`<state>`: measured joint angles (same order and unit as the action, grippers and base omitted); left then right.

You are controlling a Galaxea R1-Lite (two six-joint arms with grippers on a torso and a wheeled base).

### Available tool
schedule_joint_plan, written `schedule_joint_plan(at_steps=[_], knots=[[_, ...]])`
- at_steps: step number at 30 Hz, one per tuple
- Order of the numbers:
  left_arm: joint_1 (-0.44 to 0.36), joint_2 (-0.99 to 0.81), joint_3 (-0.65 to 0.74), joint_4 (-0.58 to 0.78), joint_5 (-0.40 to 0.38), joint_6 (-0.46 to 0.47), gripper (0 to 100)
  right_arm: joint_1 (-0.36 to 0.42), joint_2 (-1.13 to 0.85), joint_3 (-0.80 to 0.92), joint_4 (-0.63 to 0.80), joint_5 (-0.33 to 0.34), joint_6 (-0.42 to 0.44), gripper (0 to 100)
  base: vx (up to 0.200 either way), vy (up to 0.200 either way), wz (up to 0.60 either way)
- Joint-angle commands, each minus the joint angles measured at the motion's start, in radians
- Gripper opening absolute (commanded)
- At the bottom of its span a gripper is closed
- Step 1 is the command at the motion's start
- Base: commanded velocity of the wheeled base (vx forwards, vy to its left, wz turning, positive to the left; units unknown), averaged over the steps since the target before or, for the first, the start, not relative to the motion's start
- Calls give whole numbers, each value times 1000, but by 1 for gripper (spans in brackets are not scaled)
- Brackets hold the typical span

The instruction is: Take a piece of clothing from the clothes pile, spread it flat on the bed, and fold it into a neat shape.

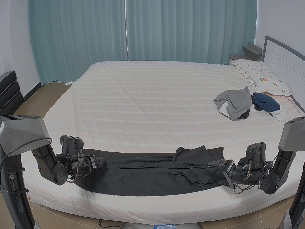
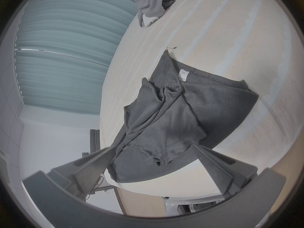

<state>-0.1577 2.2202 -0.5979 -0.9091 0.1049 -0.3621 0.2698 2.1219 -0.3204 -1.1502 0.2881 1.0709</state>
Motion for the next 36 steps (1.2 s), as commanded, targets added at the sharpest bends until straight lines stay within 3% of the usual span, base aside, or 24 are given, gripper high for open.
schedule_joint_plan(at_steps=[1, 2, 27, 36], knots=[[6, 16, -2, 1, 10, 2, 100, 2, 1, 0, 0, 0, 0, 100, 0, 0, 0], [6, 16, -2, 1, 10, 2, 0, 0, 1, 0, 0, 0, 0, 100, 0, 0, 0], [13, -28, -2, 9, 12, -3, 0, -9, -2, -2, 0, 2, 0, 100, 0, 0, 0], [17, -19, -11, 4, 12, -11, 0, -15, -5, -3, -8, 2, 0, 100, -133, 0, 0]])
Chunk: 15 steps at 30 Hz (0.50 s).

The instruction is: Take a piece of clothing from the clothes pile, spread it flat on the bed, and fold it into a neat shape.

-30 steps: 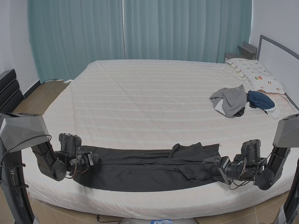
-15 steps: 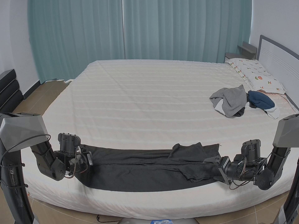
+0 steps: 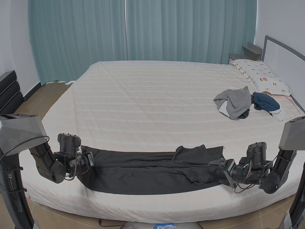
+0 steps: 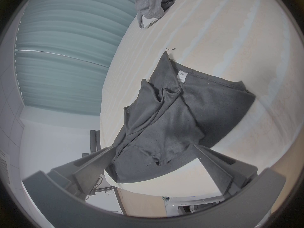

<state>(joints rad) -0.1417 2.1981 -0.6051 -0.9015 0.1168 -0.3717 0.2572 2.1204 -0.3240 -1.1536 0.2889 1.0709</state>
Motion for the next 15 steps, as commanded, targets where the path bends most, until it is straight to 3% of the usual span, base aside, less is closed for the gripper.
schedule_joint_plan(at_steps=[1, 9, 12, 15], knots=[[2, 5, -8, -4, 0, -1, 0, -4, -4, 2, -12, 1, 0, 100, 0, 0, 0], [-6, -8, -68, 3, 3, -116, 0, -18, -11, -4, -26, 1, 0, 100, 0, 0, 0], [-12, -15, -70, 3, 3, -119, 0, -33, -19, -4, -31, 1, 1, 100, 0, 0, 0], [-21, -32, -64, 3, 3, -122, 0, -61, -30, 0, -49, 4, 3, 100, 0, -200, 0]])
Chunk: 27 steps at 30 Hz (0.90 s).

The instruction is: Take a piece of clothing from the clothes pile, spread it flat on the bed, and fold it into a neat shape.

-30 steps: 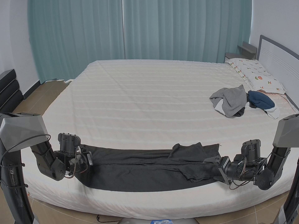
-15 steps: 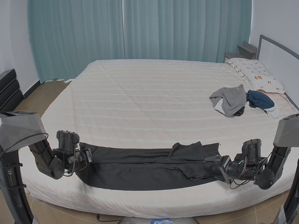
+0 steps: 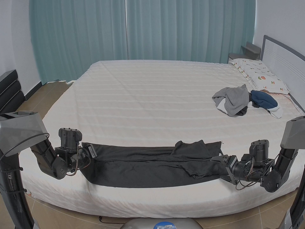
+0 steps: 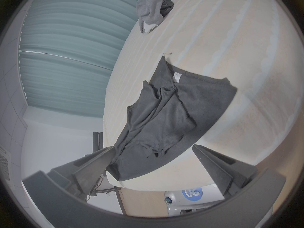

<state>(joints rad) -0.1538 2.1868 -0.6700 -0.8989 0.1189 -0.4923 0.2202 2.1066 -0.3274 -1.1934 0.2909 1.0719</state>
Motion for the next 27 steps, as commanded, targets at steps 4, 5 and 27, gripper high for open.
schedule_joint_plan(at_steps=[4, 5, 27], knots=[[-27, -41, 10, 2, 1, -2, 0, -59, -10, -1, -20, 5, 2, 100, 0, -200, 0], [-30, -47, 9, 3, 2, -2, 0, -67, -7, -5, -20, 7, 3, 100, 0, -200, 0], [-182, -205, -149, 353, 8, -60, 0, -111, 21, -7, -63, 8, 10, 100, 0, -200, 0]])
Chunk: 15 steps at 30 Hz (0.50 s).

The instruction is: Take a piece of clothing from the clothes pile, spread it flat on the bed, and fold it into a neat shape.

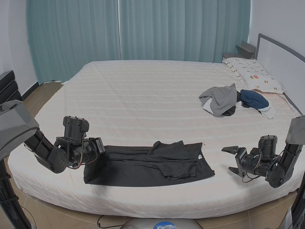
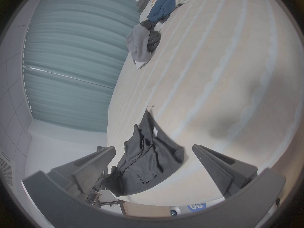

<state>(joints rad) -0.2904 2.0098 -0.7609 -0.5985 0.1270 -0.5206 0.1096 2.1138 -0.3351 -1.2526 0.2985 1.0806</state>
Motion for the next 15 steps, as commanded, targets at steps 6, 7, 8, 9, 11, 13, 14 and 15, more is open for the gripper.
schedule_joint_plan(at_steps=[6, 7, 8, 9, 11, 13, 14, 15], knots=[[-113, -25, -153, 184, -1, -82, 0, 1, 15, 2, -4, 1, 1, 100, 0, -200, 0], [-121, -23, -167, 200, -1, -90, 0, 1, 15, 2, -4, 1, 1, 100, 0, -200, 0], [-127, -19, -183, 217, -1, -94, 0, 1, 15, 2, -4, 1, 1, 100, 0, -200, 0], [-133, -17, -202, 236, -1, -96, 0, 2, 15, 2, -4, 1, 1, 100, 0, -200, 0], [-148, -8, -242, 275, -3, -111, 0, 5, 15, 4, -4, 1, 1, 100, 0, -200, 0], [-167, 12, -275, 301, -3, -131, 0, 10, 15, 5, -5, 1, 1, 100, 0, -200, 0], [-176, 21, -291, 310, -3, -139, 0, 12, 15, 5, -5, 1, 1, 100, 0, -200, 0], [-182, 29, -301, 316, -3, -142, 0, 13, 15, 5, -5, 1, 1, 100, 0, -200, 0]])
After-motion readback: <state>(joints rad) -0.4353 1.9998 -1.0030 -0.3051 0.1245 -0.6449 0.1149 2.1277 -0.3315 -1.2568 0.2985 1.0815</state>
